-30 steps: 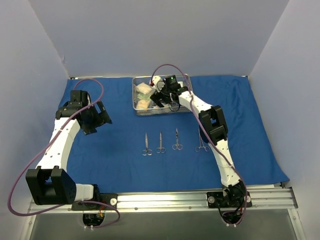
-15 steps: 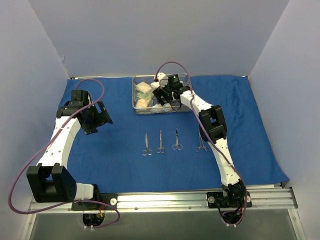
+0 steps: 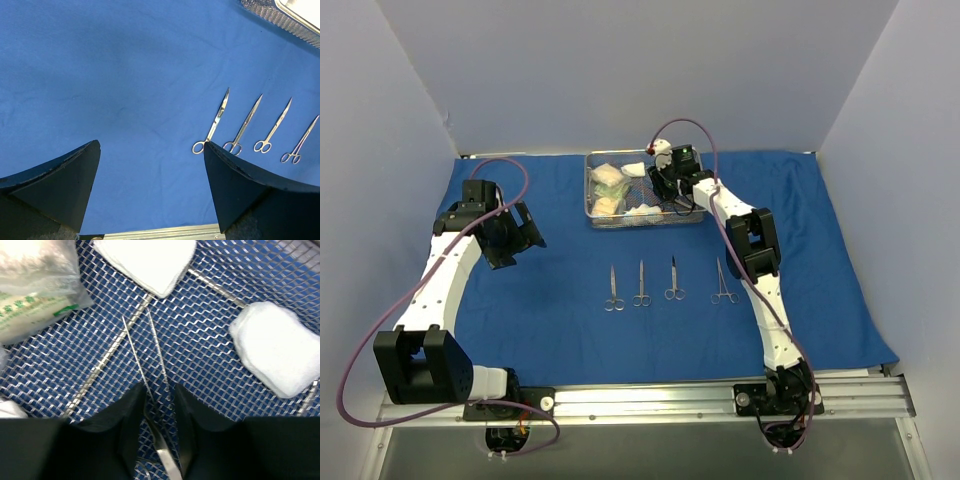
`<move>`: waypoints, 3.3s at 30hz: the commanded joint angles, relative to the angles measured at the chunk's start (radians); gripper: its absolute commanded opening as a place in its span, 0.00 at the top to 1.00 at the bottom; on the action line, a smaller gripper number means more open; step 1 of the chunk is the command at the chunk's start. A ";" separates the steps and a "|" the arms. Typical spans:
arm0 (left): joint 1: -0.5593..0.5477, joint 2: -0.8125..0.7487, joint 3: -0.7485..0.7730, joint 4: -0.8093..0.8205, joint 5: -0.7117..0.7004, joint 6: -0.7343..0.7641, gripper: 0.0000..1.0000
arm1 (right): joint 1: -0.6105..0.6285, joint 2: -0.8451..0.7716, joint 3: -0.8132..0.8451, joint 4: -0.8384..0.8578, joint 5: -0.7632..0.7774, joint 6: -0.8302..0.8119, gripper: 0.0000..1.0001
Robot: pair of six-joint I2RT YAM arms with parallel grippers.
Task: Open and lay out the surgical kit
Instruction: Pick up the medical item from the container, then place the medical item in the surgical kit.
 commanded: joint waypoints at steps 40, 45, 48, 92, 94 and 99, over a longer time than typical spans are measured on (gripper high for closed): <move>0.007 -0.065 -0.021 0.117 0.150 0.005 0.06 | -0.005 -0.394 -0.304 0.462 0.030 0.217 1.00; -0.001 -0.096 -0.035 0.153 0.167 -0.028 0.06 | 0.019 -0.498 -0.402 0.496 0.244 0.481 1.00; -0.088 -0.114 -0.031 0.201 0.101 -0.071 0.06 | 0.071 -0.582 -0.506 0.488 0.463 0.640 1.00; -0.447 -0.134 -0.310 1.261 0.428 -0.388 0.26 | 0.285 -1.049 -1.097 1.038 -0.032 1.177 1.00; -0.444 -0.136 -0.313 1.269 0.419 -0.391 0.27 | 0.285 -1.040 -1.103 1.100 -0.057 1.208 1.00; -0.426 -0.136 -0.353 1.394 0.443 -0.461 0.32 | 0.285 -1.018 -1.105 1.164 -0.109 1.268 1.00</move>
